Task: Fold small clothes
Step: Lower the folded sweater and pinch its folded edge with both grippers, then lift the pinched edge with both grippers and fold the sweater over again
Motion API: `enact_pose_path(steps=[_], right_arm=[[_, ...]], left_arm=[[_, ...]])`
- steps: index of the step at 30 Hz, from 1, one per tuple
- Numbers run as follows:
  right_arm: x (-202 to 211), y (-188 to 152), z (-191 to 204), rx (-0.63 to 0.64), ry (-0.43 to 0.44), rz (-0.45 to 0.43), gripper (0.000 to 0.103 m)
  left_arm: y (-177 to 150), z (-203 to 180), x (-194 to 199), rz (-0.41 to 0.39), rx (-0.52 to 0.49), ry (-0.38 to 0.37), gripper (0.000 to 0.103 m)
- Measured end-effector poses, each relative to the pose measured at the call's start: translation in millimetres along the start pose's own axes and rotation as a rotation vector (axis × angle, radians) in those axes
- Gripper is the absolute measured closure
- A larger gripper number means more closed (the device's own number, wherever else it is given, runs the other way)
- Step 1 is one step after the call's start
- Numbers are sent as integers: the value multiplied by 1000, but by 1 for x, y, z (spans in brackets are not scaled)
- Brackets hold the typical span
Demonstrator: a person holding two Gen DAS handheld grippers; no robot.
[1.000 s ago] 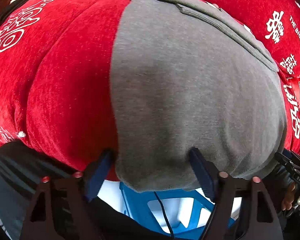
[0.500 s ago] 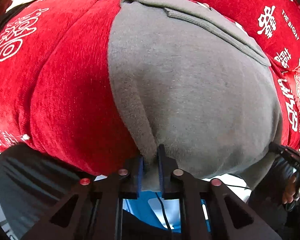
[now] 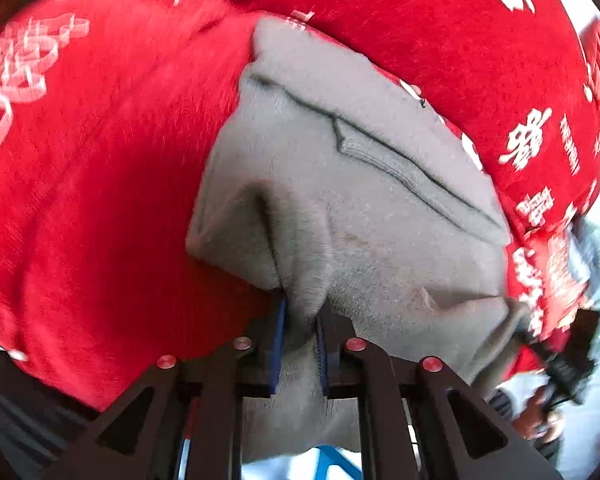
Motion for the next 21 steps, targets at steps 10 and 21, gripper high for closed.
enact_pose_path(steps=[10,21], right_arm=[[-12,-31,-5,-40,22,65,35],[-11,-34,11,53,43,72,91]], left_arm=[[-32,-3,15,20,-81,11,35],[-28,-9,17,11,-154,24,92]])
Point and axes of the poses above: each gripper's, at about its wrist camera, not at the fingertips, and x roughly against the way its jaws point, z to its left, y to its top, the point moved 4 cm from there along -x, roughly the way its jaws point, and after that the axes turned 4 degrees about y, right-handed, at the moved point
